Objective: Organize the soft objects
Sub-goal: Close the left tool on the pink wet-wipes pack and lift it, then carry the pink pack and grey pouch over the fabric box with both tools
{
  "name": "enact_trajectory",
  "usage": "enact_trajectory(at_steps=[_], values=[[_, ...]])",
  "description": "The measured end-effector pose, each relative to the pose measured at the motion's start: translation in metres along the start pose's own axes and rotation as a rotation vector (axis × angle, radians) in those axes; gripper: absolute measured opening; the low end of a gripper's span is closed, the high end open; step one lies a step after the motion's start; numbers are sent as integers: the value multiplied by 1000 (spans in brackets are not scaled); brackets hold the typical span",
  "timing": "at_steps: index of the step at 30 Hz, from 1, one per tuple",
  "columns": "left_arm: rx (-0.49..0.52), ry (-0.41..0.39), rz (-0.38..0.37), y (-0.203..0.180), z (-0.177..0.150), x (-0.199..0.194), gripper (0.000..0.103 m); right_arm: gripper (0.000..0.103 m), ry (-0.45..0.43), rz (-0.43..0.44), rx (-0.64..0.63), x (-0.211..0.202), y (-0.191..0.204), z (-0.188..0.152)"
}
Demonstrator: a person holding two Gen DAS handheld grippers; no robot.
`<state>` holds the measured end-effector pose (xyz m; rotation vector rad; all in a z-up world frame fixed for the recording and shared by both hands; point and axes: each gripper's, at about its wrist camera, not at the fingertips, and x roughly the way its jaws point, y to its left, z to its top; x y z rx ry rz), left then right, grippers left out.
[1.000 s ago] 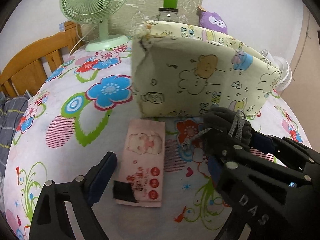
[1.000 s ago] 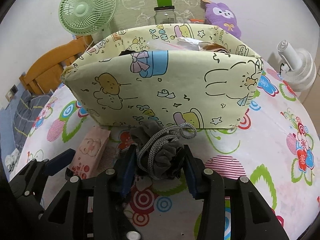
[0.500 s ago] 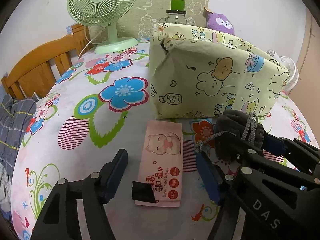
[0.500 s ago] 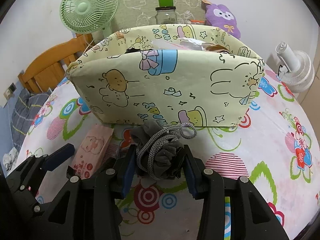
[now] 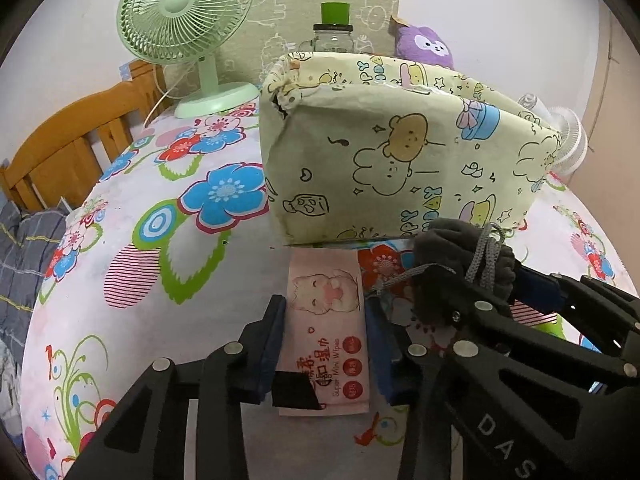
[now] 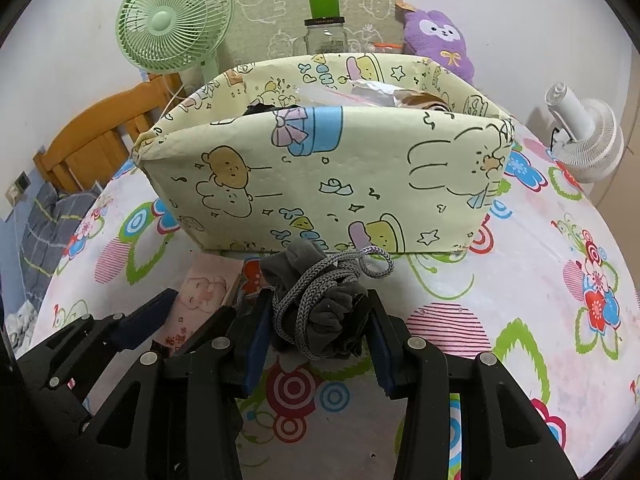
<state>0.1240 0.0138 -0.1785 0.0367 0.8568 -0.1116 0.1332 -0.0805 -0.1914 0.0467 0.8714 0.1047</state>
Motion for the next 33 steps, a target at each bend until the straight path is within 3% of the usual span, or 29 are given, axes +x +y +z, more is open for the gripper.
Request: enact_trajectory(at_steps=[14, 33], values=[[-26, 3, 26, -13, -8, -17, 39, 47, -13, 18, 6, -18, -10, -10], [-26, -122, 19, -40, 4, -80, 39, 47, -138, 43, 15, -86, -29, -2]])
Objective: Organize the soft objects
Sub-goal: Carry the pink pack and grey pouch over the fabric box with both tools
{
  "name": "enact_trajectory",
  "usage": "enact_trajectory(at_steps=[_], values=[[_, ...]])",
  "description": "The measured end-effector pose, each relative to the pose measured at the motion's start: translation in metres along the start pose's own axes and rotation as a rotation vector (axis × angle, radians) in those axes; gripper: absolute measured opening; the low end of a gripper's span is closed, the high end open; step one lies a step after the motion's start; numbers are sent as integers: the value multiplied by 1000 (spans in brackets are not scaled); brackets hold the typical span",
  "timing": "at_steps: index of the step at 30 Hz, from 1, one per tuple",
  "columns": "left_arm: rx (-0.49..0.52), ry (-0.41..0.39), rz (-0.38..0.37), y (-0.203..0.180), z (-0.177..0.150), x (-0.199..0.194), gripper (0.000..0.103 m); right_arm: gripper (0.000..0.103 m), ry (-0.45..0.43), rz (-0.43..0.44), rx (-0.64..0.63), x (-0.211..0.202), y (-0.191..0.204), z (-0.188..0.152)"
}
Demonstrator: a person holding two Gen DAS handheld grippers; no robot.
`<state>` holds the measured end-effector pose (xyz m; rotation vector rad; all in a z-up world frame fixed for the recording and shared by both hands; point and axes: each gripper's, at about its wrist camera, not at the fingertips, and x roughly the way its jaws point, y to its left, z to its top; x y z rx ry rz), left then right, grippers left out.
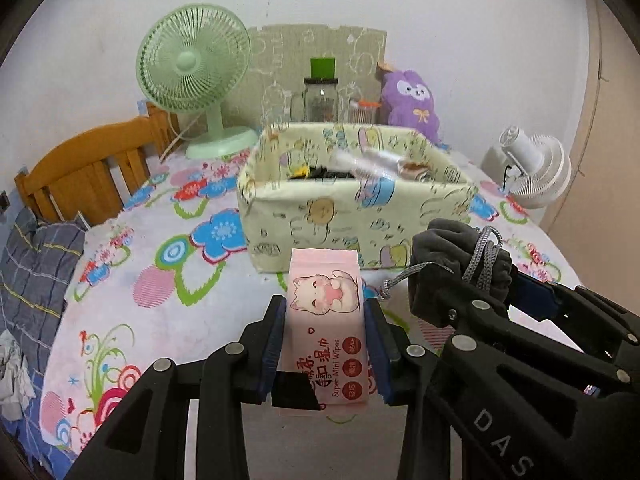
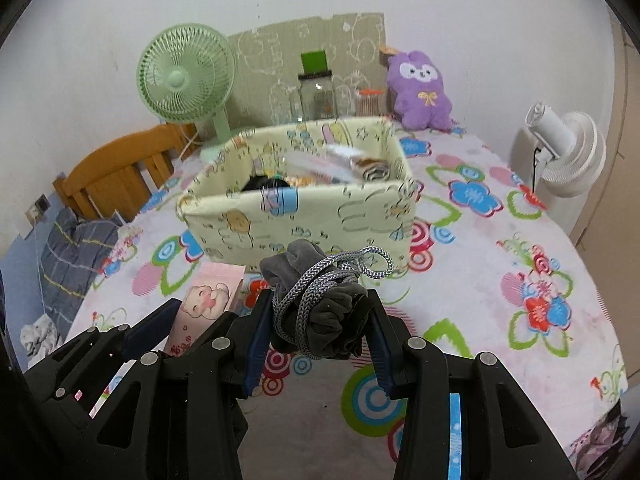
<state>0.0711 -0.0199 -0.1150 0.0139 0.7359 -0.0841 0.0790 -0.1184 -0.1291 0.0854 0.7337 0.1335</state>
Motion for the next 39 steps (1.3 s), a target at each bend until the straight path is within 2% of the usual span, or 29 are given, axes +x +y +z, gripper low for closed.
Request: enact_trajectory(at_steps=[22, 39], values=[[24, -136, 12, -16, 37, -63, 39, 47, -148, 9, -23, -73, 0, 34], [22, -211, 0, -15, 64, -79, 39, 47, -210, -7, -44, -92, 5, 63]])
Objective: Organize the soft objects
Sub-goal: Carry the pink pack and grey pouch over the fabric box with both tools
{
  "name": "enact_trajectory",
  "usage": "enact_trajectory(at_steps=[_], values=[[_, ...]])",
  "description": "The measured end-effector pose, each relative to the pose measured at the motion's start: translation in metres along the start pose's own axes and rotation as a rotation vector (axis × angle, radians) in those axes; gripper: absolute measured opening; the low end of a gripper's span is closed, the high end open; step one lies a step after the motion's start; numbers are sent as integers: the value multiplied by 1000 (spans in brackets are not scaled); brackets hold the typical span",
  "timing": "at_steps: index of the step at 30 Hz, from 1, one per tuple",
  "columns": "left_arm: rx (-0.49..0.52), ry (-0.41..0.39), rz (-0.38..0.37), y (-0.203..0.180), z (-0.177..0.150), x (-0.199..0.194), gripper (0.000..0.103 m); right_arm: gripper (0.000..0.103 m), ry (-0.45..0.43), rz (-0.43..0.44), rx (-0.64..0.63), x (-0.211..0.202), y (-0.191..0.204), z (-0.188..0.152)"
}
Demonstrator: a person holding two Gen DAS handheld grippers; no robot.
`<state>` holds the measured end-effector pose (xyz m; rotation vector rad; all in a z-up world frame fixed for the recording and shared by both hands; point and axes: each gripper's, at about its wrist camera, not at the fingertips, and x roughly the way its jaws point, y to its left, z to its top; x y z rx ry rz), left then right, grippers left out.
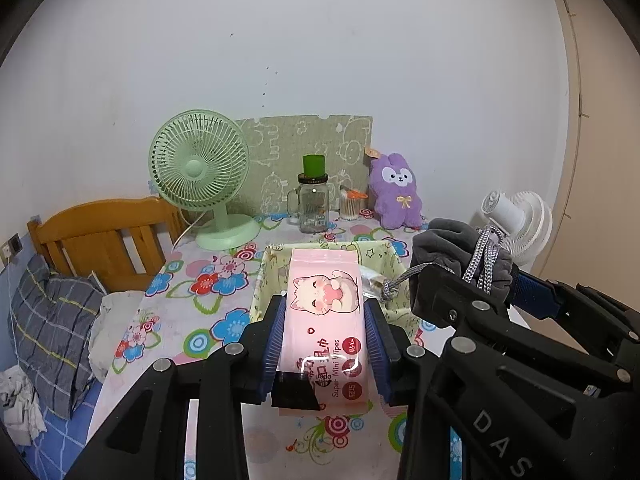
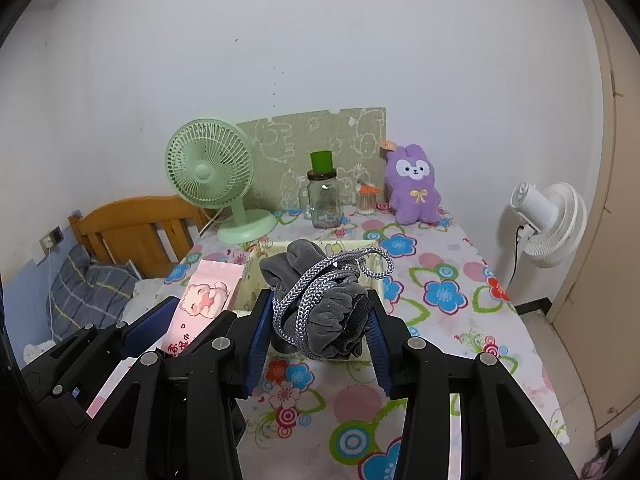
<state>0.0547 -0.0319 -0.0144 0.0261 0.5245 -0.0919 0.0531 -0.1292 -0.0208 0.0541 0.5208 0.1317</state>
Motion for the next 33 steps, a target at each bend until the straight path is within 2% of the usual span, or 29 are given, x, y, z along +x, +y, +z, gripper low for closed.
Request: enact_trajectory(at_steps=[14, 33], values=[[-15, 1, -9, 4, 14, 20, 39, 47, 3, 0, -7, 22, -1, 17], [-29, 40, -8, 11, 30, 70, 39, 47, 42, 2, -7, 78, -7, 37]])
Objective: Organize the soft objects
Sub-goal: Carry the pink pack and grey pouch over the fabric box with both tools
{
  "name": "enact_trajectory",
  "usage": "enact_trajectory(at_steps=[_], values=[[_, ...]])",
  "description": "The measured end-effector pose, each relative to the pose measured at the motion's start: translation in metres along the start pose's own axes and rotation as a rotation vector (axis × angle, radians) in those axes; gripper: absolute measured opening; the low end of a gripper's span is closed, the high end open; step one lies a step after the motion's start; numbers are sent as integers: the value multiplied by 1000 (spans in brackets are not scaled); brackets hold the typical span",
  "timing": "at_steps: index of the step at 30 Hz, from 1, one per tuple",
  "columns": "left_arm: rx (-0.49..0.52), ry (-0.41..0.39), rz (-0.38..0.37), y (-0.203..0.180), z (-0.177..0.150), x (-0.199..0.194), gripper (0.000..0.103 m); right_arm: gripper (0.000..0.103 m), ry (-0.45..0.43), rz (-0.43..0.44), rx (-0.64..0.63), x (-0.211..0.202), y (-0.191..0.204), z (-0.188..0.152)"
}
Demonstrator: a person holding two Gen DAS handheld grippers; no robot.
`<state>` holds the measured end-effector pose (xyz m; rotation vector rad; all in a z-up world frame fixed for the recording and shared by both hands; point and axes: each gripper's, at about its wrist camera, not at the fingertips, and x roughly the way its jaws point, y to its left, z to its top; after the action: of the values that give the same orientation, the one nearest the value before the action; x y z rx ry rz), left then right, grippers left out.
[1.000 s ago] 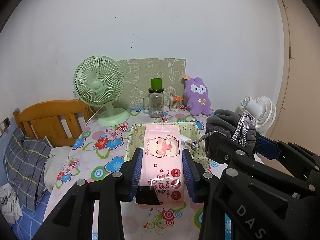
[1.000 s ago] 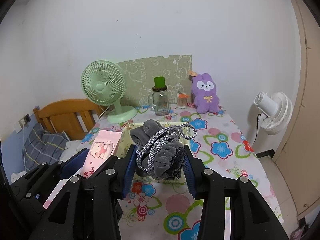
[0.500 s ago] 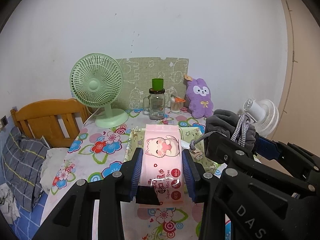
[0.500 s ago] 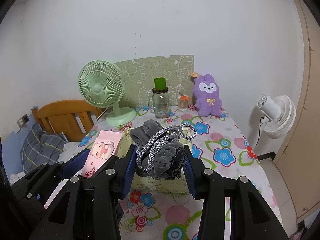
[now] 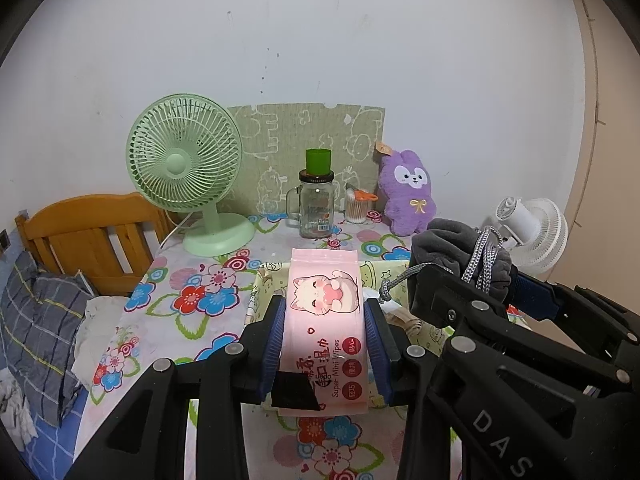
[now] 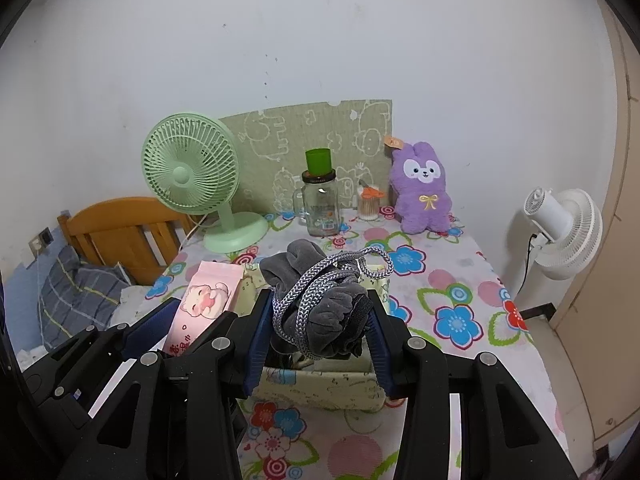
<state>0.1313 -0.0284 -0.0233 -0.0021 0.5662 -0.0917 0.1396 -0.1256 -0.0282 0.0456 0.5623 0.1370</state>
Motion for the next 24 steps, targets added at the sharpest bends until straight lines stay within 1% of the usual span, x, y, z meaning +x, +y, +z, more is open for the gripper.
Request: enact_trajectory(at_steps=[9, 19, 24], values=[[-2, 12, 2, 1, 7, 21, 39, 47, 10, 4, 4, 25, -5, 8], [-14, 35, -9, 4, 11, 56, 39, 47, 24, 14, 11, 54, -10, 13], [-18, 55, -16, 6, 10, 73, 39, 47, 45, 21, 20, 71, -13, 13]])
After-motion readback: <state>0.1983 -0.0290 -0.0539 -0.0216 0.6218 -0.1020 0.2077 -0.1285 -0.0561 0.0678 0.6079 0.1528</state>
